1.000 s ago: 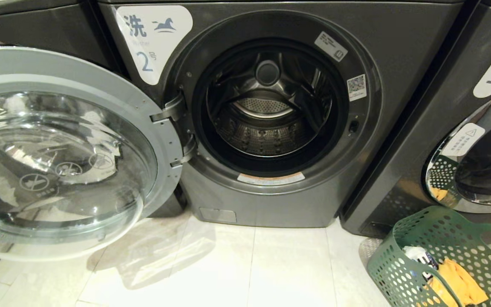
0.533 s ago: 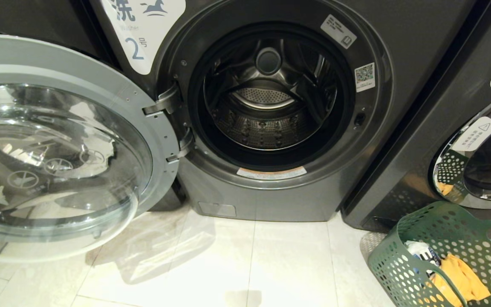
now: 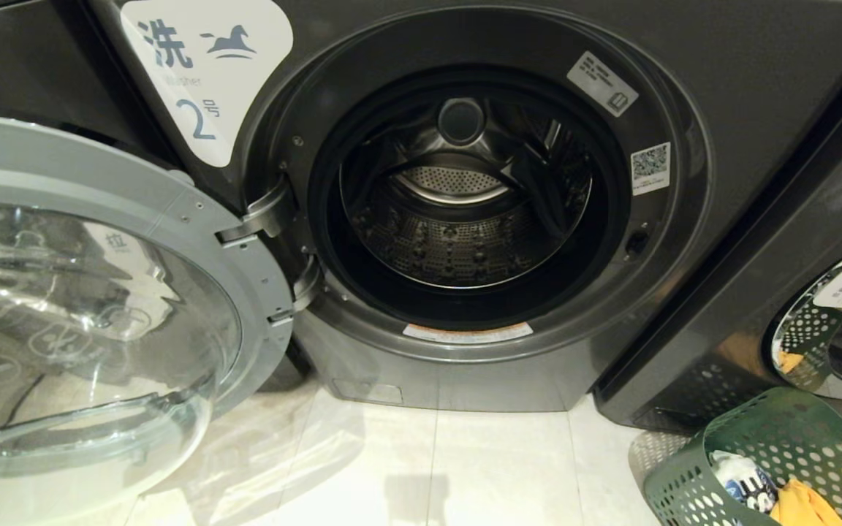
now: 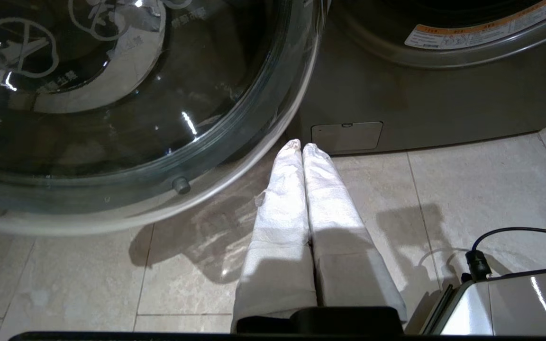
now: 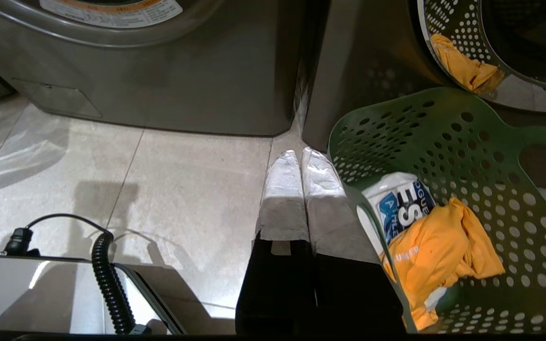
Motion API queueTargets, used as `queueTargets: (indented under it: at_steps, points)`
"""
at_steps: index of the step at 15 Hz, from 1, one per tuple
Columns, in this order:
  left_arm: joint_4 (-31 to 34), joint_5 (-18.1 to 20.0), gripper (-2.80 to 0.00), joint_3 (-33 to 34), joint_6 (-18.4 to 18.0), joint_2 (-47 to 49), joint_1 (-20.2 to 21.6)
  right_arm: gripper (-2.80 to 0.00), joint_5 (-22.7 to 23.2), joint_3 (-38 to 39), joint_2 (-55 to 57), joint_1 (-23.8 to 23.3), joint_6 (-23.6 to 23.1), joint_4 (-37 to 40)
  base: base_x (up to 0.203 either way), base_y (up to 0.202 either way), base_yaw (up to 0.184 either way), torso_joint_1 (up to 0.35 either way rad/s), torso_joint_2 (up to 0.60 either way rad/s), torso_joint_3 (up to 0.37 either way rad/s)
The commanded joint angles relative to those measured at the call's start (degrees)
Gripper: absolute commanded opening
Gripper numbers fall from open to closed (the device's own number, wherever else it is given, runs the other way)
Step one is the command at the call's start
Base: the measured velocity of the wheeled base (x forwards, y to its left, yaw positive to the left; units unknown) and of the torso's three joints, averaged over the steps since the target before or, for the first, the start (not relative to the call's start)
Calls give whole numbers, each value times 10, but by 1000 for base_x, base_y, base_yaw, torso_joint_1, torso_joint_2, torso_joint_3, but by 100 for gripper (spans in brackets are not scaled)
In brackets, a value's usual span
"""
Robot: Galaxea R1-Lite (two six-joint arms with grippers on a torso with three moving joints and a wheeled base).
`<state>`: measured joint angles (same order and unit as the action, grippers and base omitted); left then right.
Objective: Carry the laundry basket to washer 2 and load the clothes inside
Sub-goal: Place the clothes into the washing machine
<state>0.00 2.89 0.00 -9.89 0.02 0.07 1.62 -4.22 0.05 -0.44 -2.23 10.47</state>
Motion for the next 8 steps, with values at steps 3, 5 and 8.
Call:
queueTargets:
  at_steps: [3,5,8]
  points:
    - [1,-1,-280,0,2,0,0,-280,0,0,0,0,-5,1,189,0,-3,4,5,4]
    - [2,-4,-280,0,8,0,0,-280,0,0,0,0,-6,1,45,0,1,7,2,-4]
    - [2,-4,-280,0,8,0,0,-280,2,0,0,0,-55,1,0,0,0,0,0,0]
